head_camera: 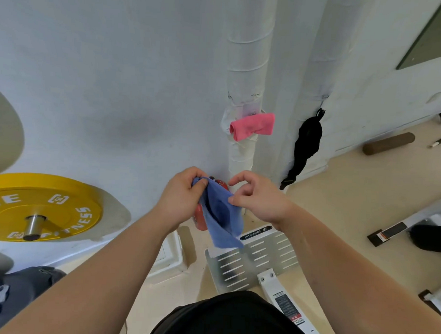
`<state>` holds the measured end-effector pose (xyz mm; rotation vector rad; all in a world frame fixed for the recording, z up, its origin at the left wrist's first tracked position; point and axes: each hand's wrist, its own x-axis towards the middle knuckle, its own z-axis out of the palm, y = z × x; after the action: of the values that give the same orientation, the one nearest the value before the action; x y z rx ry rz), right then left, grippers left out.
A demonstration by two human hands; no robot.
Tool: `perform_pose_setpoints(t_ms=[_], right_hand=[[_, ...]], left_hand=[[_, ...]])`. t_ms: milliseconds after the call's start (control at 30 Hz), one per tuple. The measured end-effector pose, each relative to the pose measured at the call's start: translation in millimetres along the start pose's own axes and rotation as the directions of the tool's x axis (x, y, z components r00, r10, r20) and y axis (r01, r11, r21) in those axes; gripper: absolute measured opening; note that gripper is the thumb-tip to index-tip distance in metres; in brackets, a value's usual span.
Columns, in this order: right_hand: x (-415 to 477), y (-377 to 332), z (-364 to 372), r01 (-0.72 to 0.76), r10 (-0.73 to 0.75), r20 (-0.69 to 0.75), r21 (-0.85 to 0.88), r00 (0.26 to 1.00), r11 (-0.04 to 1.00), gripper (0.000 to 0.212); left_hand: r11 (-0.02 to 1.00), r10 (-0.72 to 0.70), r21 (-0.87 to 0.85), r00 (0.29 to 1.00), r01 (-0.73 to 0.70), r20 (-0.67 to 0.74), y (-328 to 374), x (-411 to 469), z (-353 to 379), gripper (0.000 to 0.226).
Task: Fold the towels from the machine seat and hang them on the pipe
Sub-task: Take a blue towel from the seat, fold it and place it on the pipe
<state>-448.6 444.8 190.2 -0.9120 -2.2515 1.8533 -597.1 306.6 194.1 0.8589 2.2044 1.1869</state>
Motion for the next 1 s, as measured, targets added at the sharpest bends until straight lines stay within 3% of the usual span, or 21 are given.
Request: perform_pose_setpoints(t_ms=[133,233,333,433,567,667,833,900,1000], right_hand=[[-5.6,4.5,-13.9,-0.019,0.028,0.117,-0.073,0.993,0.997,0.030],[-7.7,6.0,-13.6,-0.037,0.025,0.131,0.093,0.991,0.995,0.035],[-8.0,2.6,-7.3,-0.018,0.010,0.028,0.309,1.000,0.951,0.024],[-9.6,-3.8,4.6,0.021,0.016,-0.109,0.330,0.994,0.944,0.025],[-16.7,-7.7,22.3,-0.013,0.038,-0.057,0.385,0.998,0.923,0.042],[-22.6,-12.6,27.8,0.061,-0.028,-0.087,0.394,0.996,0.917,0.035],[-21.2,-14.1,39.8,0.161,-0.087,-0.239,0.313,0.967,0.936,0.011],[-20.5,-15.0,41.9,0.174,-0.077,-0.269,0.355,0.960,0.918,0.006],[-20.8,-15.3,42.7,0.188,-0.099,-0.270,0.329,0.958,0.926,0.007]], left_hand=[[1.000,-0.021,0.002,0.995,0.021,-0.093,-2.0,5.0,-11.6,0.019],[0.998,-0.059,-0.027,0.990,0.056,-0.125,0.4,11.2,-16.1,0.020],[0.996,-0.081,-0.035,0.996,0.080,-0.022,7.3,13.1,-18.3,0.014],[0.995,-0.081,0.074,0.986,0.071,0.145,12.4,4.6,-18.2,0.024],[0.996,0.012,0.079,0.966,-0.034,0.258,27.8,-14.2,-16.6,0.032],[0.991,0.081,0.090,0.972,-0.103,0.219,34.0,-19.8,-15.7,0.028],[0.983,0.006,-0.184,0.995,-0.024,-0.098,29.9,-27.5,-3.3,0.031],[0.931,-0.098,-0.362,0.990,0.055,-0.102,28.0,-31.9,2.1,0.030],[0.776,-0.245,-0.596,0.969,0.206,0.016,20.9,-34.5,3.7,0.024]])
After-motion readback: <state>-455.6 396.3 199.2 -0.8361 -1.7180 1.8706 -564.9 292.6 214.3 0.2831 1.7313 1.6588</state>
